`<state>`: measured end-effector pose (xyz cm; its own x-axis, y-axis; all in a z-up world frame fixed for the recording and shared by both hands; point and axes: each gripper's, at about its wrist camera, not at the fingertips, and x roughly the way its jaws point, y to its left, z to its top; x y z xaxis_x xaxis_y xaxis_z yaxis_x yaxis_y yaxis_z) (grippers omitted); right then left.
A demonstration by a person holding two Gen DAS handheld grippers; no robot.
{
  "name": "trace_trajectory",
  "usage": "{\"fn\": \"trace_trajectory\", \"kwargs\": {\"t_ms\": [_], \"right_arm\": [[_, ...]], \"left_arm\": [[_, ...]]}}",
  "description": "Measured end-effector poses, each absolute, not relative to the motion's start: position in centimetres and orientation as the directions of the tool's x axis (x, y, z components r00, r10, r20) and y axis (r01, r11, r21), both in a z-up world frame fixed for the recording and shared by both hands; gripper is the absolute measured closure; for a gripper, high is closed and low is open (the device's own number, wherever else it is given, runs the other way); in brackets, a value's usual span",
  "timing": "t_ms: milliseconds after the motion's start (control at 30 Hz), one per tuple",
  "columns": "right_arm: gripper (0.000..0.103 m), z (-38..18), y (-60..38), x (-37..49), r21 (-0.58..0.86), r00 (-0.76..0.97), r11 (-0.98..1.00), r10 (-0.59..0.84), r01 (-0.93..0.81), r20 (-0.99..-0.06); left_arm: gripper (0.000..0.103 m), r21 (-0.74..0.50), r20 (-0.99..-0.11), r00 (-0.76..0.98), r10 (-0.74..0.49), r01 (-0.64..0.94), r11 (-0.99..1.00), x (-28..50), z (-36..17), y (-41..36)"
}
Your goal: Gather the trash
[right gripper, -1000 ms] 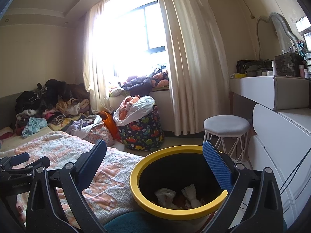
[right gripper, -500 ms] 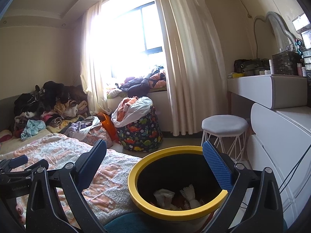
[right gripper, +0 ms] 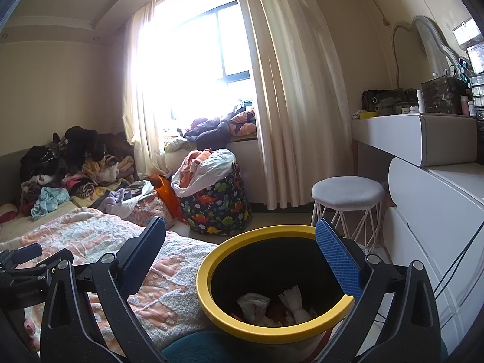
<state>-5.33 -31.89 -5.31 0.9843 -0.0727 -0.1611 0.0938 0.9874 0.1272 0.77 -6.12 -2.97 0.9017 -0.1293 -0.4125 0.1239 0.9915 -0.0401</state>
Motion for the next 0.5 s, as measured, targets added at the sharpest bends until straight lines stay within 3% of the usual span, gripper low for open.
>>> {"fn": "trace_trajectory", "kwargs": {"t_ms": [267,400,500], "right_arm": [[0.007,-5.2,-31.8,-5.3,0.148,0.983,0.985,-0.062,0.088,-0.172],[0.007,-4.3,-30.2,-4.9,0.141,0.985,0.989,-0.029,0.053,-0.171],[0.007,-3.3,-26.7,-3.3,0.134,0.978,0.989,0.087,-0.062,-0.189]], "left_arm": [[0.011,-0.021,-0.462,0.881,-0.099,0.100,0.995,1.5,-3.8,-5.9],[0.011,-0.002,-0.503,0.864,-0.024,0.027,1.000,2.2,-4.2,-4.7],[0.011,-0.087,-0.548,0.836,-0.031,-0.020,0.996,2.6,-4.2,-1.3]]}}
